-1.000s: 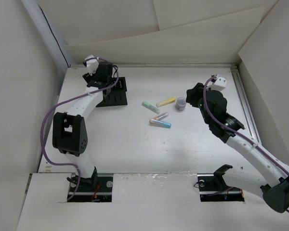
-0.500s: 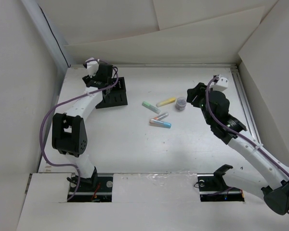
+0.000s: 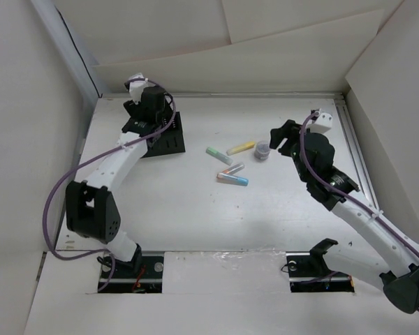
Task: Sort the stationery into containers
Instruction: Place the stationery in the storage box, then pick up the stationery from the center of the board.
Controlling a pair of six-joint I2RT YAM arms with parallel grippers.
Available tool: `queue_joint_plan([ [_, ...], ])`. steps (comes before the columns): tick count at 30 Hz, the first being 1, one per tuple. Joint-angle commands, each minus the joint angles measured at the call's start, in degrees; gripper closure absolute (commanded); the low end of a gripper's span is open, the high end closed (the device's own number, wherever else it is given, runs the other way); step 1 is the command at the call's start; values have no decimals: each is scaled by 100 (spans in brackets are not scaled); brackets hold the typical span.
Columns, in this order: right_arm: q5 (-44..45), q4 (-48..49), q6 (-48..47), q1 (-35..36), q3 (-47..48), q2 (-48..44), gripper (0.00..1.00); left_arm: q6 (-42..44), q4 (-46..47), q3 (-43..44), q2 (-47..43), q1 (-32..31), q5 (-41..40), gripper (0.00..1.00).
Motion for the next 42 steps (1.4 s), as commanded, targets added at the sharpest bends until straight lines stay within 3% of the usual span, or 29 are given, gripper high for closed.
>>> queue_joint_plan([
  [1, 296, 288, -31, 5, -37, -268, 40, 285, 1030, -407, -605, -385, 1116, 36],
  [2, 375, 288, -31, 5, -37, -346, 51, 337, 1136, -460, -605, -717, 1251, 40],
  [3, 472, 288, -31, 5, -97, -451, 83, 416, 1320, -530, -527, -920, 1383, 40],
  [4, 586, 288, -31, 5, -98, -505, 94, 504, 1417, -531, -439, -1131, 1514, 40],
  [6, 920, 192, -31, 5, -98, -628, 99, 733, 1558, -531, -36, -1825, 1796, 37],
  [7, 1025, 17, 21, 5, -98, -794, 91, 786, 1611, -435, 123, -2062, 1867, 33],
  [9, 1289, -55, 83, 5, -37, -1005, 66, 970, 1769, -303, 667, -2702, 1946, 26],
  [10, 1290, -125, 83, 5, -37, -1232, 42, 1040, 1900, -111, 852, -2872, 1946, 20],
  [14, 1290, -231, 83, 5, -37, -1568, 16, 1216, 1832, 775, 1854, -3260, 2516, 8],
  [17, 1237, -231, 31, 5, 16, -1569, 11, 1270, 1578, 1592, 2636, -3313, 2842, 2],
  [21, 1097, -231, 30, 5, 16, -1420, 10, 1410, 1094, 2551, 3463, -3366, 2668, 2],
  [29, 921, -178, -22, 5, 16, -1235, 9, 1471, 865, 3142, 4148, -3366, 1991, 6],
  [36, 868, -126, -22, 5, 16, -1235, 9, 1648, 584, 3907, 4676, -3366, 2043, 11],
  [42, 807, -73, -22, 5, 16, -1182, 9, 1648, 478, 4022, 4809, -3366, 2043, 13],
])
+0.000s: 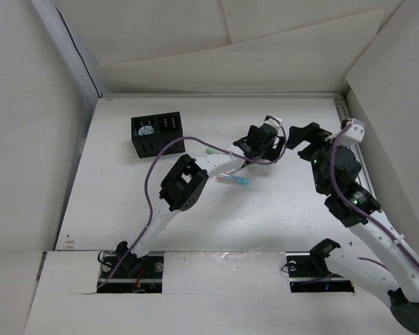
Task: Sort the stationery into containers
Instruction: Pick up the stationery from the center of the board.
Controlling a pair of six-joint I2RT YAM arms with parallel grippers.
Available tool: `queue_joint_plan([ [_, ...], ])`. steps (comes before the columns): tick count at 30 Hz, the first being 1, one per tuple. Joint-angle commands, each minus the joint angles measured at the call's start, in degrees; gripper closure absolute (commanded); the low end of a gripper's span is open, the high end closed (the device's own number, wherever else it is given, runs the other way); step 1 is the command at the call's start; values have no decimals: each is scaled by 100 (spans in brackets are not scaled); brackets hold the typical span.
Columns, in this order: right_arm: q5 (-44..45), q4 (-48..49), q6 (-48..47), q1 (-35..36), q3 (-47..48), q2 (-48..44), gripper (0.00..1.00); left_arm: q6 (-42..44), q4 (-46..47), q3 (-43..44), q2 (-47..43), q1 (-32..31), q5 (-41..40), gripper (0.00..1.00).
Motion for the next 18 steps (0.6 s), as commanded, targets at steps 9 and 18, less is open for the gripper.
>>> queue_joint_plan([
  [9, -89, 227, -68, 5, 117, 51, 9, 87, 89, 90, -438, -112, -51, 47],
  [18, 78, 279, -68, 5, 2, -327, 9, -273, 1152, -1580, -2441, -42, 178, 56],
])
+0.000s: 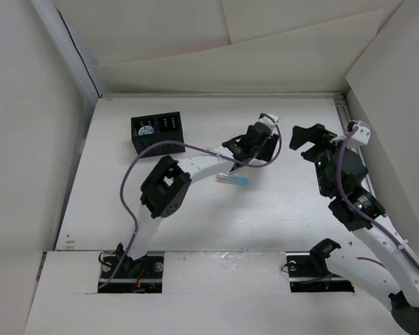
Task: Sort the stationery into containers
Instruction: Pick up the stationery from the center of the board, then place the stationery in the storage box.
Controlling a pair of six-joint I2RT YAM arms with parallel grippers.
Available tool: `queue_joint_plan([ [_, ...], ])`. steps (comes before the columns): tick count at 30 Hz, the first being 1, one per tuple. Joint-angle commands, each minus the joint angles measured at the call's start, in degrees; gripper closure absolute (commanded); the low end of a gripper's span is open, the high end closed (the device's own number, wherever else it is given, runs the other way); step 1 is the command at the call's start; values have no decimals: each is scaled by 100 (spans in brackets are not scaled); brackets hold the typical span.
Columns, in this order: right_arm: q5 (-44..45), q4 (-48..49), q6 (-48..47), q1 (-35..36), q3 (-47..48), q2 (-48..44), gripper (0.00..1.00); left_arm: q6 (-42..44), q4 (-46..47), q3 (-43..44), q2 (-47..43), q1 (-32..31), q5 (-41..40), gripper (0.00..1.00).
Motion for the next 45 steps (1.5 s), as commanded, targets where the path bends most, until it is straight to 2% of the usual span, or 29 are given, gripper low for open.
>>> queue_joint_plan([
  [1, 115, 277, -66, 5, -52, -265, 9, -258, 904, -332, -1626, 166, -23, 56],
  [3, 115, 338, -66, 5, -52, -266, 9, -328, 965, -649, -1935, 307, -128, 56],
  [7, -8, 339, -66, 5, -52, -152, 9, -504, 747, -1106, -2612, 702, -1015, 56],
  [8, -87, 339, -66, 5, -52, -100, 9, -722, 676, -1203, -2866, 973, -1321, 56],
  [10, -174, 339, -66, 5, -52, 58, 9, -995, 553, -1579, -3113, 1334, -1404, 56],
  [12, -254, 339, -66, 5, -52, 173, 9, -1548, 491, -1914, -3517, 1993, -1465, 54],
  [16, -482, 400, -119, 5, 9, 472, 22, -2305, 779, -2933, -4220, 3329, -948, 53],
  [17, -483, 400, -119, 5, 61, 524, 36, -2472, 885, -3344, -4353, 3531, -877, 53],
  [19, -614, 400, -171, 5, 62, 613, 47, -2473, 939, -3576, -4626, 3909, -981, 53],
  [20, -615, 400, -171, 5, 114, 691, 53, -2473, 869, -3629, -4626, 3911, -1095, 53],
  [24, -667, 400, -171, 5, 115, 814, 53, -2297, 536, -3506, -4565, 3973, -1675, 52],
  [27, -720, 400, -171, 5, 115, 815, 44, -2227, 430, -3358, -4311, 3973, -1904, 52],
  [31, -720, 400, -171, 5, 115, 815, 38, -2227, 26, -3015, -3897, 3973, -2150, 52],
  [36, -773, 400, -224, 5, 115, 815, 36, -2052, -81, -2803, -3599, 3973, -2519, 52],
  [45, -834, 400, -224, 5, 167, 920, 36, -1999, -309, -2513, -3229, 3973, -2581, 52],
])
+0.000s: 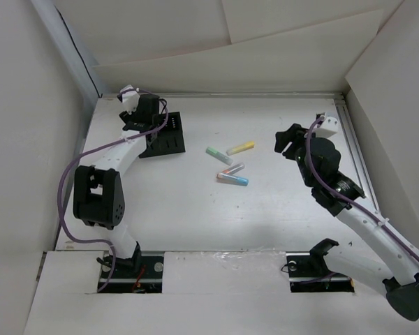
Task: Sort the stationery into containers
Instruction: Place the stationery in the storage box, then pick up the pen from the center of the board.
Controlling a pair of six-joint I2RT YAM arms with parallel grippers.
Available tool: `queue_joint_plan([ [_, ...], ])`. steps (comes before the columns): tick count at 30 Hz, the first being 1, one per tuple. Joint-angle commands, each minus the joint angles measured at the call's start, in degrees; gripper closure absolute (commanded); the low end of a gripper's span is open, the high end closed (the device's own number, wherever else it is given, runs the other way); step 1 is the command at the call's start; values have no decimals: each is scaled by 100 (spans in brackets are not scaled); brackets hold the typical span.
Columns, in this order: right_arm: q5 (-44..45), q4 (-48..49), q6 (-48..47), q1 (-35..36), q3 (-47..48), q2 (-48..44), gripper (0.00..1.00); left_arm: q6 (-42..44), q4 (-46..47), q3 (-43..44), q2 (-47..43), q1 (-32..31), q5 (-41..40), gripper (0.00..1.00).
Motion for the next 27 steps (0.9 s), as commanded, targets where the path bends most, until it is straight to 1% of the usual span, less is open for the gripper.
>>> queue_joint_plan([
  [1, -74, 321, -71, 5, 213, 31, 36, 100, 1, 359, 30, 14, -227, 51],
  [5, -74, 322, -71, 5, 213, 31, 35, 100, -122, 421, 101, 14, -359, 42],
  [6, -74, 322, -71, 5, 213, 31, 35, 100, -122, 421, 153, 14, -359, 37],
  [9, -74, 322, -71, 5, 213, 31, 35, 100, -174, 421, 153, 14, -412, 31],
  [10, -74, 322, -71, 5, 213, 31, 35, 100, -174, 421, 153, 14, -412, 26],
  [13, -74, 322, -71, 5, 213, 31, 33, 47, -174, 421, 74, 14, -412, 16],
  [14, -74, 322, -71, 5, 213, 31, 32, 47, -174, 351, -30, 14, -412, 14],
  [16, -74, 322, -71, 5, 213, 83, 32, 47, -26, 237, -320, 14, -324, 14],
  [17, -74, 322, -71, 5, 213, 84, 32, 47, 192, 97, -443, -55, -254, 14],
  [20, -127, 322, -71, 5, 213, 84, 32, 249, 632, -45, -935, -389, -175, 20],
  [21, -127, 322, -71, 5, 213, 84, 34, 301, 704, -97, -1015, -503, -122, 23],
  [22, -127, 322, -71, 5, 213, 145, 39, 354, 774, -150, -1146, -609, 17, 29],
  [23, -127, 322, -71, 5, 213, 145, 44, 424, 844, -151, -1147, -871, 88, 42],
  [24, -127, 322, -71, 5, 213, 206, 64, 425, 897, -151, -1217, -1013, 150, 47],
  [25, -127, 322, -71, 5, 213, 207, 72, 477, 967, -212, -1218, -1153, 212, 51],
  [26, -74, 322, -71, 5, 213, 259, 79, 582, 1038, -212, -1166, -1433, 456, 56],
  [27, -74, 322, -71, 5, 213, 259, 84, 583, 1038, -212, -1113, -1584, 545, 58],
])
